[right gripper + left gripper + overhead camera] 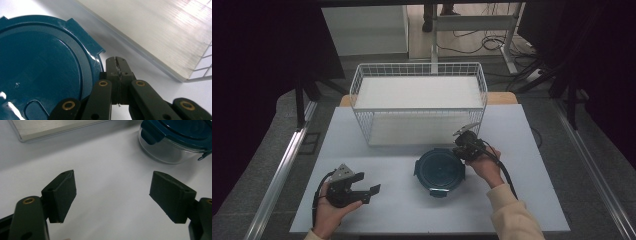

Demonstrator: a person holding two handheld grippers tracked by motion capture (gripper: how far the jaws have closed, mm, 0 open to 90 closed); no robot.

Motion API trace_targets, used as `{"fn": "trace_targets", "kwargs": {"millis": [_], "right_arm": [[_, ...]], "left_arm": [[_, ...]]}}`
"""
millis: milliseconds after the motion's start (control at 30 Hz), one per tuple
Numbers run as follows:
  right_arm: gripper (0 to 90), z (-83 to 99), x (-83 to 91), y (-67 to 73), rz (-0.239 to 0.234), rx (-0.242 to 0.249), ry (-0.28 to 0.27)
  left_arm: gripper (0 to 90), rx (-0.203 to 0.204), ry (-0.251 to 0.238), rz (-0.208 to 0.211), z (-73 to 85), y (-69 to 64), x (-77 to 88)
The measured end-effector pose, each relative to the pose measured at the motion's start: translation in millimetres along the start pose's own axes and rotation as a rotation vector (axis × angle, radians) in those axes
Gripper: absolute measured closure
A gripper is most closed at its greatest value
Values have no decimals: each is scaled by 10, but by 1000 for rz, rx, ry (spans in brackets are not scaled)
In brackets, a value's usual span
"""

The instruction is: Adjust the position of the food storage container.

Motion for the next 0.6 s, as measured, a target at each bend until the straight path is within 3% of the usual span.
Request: {"fn": "trace_targets", "kwargs": {"millis": [333, 467, 600], "right_arm": [[900, -24, 0, 27, 22, 50, 24], [900, -28, 0, 13, 17, 36, 33], [900, -6, 1, -20, 49, 30, 51]], "left_arm": [[212, 5, 4, -2, 5, -13, -16], [212, 5, 4, -2, 6, -9, -14], [212, 6, 4, -2, 7, -5, -14]]}}
Point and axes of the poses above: each handheld gripper's, and its own axes: x roughly backward along the jaws, z roughly out of its underside, y roughly to its left, the point moved 3 cm from there along -x, roughly forward along the jaws, and after that the axes turned 6 degrees about -y, right-handed, at the moved point
